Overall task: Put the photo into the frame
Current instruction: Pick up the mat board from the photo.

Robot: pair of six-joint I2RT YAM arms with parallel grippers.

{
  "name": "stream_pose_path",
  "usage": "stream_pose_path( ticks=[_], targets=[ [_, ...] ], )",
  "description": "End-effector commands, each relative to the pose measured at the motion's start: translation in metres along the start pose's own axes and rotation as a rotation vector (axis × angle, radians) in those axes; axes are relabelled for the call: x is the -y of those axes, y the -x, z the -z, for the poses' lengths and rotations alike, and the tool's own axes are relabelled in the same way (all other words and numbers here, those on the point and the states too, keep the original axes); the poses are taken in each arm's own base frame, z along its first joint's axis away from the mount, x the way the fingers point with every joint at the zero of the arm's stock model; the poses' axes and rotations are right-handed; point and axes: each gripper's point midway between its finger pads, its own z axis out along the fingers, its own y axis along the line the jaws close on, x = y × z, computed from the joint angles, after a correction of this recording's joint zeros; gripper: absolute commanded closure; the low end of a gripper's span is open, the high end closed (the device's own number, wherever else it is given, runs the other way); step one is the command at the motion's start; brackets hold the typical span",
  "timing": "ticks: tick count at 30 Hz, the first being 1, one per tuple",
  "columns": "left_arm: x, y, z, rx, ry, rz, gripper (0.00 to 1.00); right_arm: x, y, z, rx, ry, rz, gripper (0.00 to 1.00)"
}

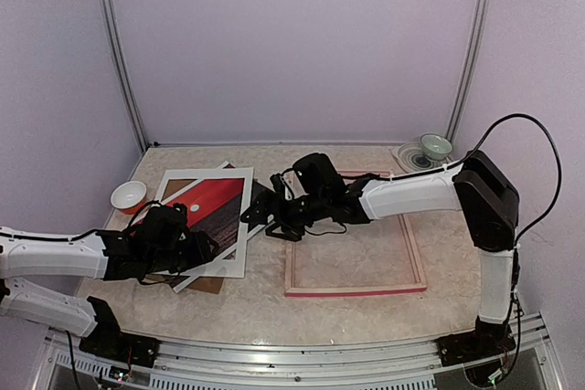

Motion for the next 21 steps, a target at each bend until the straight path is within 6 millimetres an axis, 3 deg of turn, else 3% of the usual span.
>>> stream_pose_path(
  ticks=[1, 9, 21],
  targets=[
    [-0.014, -0.011, 0.002, -0.019, 0.000, 0.060, 0.49, 0.014, -0.012, -0.025, -0.031, -0.066, -0.057, 0.05],
    [-0.030, -0.037, -0.005, -0.079, 0.039, 0.066, 0.66, 0.030, -0.023, -0.056, -0.065, -0.119, -0.107, 0.05],
    [-0.044, -0.054, -0.017, -0.125, 0.089, 0.048, 0.71, 0.044, -0.024, -0.080, -0.085, -0.161, -0.159, 0.04]
  ],
)
